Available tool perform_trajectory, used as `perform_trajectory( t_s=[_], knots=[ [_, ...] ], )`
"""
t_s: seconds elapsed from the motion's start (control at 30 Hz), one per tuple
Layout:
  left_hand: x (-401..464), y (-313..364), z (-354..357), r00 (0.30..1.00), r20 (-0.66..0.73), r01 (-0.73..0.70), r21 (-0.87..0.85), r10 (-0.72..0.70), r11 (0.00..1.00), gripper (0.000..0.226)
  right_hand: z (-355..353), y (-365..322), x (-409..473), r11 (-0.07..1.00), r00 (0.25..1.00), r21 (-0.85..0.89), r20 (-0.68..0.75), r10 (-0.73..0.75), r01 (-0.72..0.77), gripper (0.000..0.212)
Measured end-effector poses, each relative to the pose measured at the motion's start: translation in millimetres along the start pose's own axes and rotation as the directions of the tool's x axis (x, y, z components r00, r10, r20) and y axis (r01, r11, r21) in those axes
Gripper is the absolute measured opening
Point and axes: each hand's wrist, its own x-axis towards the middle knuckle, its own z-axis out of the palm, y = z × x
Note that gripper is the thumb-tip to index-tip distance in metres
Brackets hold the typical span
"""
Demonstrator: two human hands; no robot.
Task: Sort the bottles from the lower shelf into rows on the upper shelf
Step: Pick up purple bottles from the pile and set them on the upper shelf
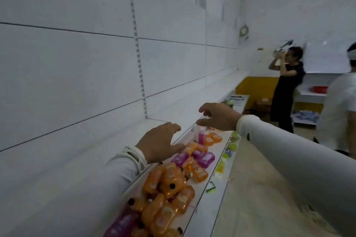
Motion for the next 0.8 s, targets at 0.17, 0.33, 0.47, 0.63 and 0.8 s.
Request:
perform_trajectory(
  t_s=[0.17, 0.33, 0.47, 0.63, 0.8],
  knots=[
    [114.4, 67.7, 69.4, 0.992, 0.074, -0.101, -0.077, 0.107, 0.992, 0.06, -16.5, 133.8, -7.4, 0.983, 0.983, -0.023, -0.003, 0.182, -0.182, 0.055],
    [205.5, 103.7, 134.6, 0.969, 0.181, -0.15, -0.105, 0.168, 0.983, 0.061, -4.9, 225.8, 0.2, 0.945, 0.943, -0.026, 0.047, 0.328, -0.327, 0.059],
    [276.9, 120.5, 191.2, 0.946, 0.232, -0.193, -0.158, 0.226, 0.968, 0.061, 17.1, 297.0, 19.7, 0.915, 0.912, -0.038, 0.076, 0.403, -0.402, 0.06],
    [370.9, 136.2, 263.5, 0.93, 0.271, -0.189, -0.223, 0.247, 0.956, 0.064, 32.8, 397.4, 62.0, 0.878, 0.873, -0.04, 0.094, 0.479, -0.478, 0.061],
    [479.8, 142.3, 317.2, 0.921, 0.294, -0.173, -0.276, 0.254, 0.946, 0.059, 21.7, 486.6, 121.8, 0.853, 0.847, -0.044, 0.107, 0.521, -0.52, 0.059]
  ],
)
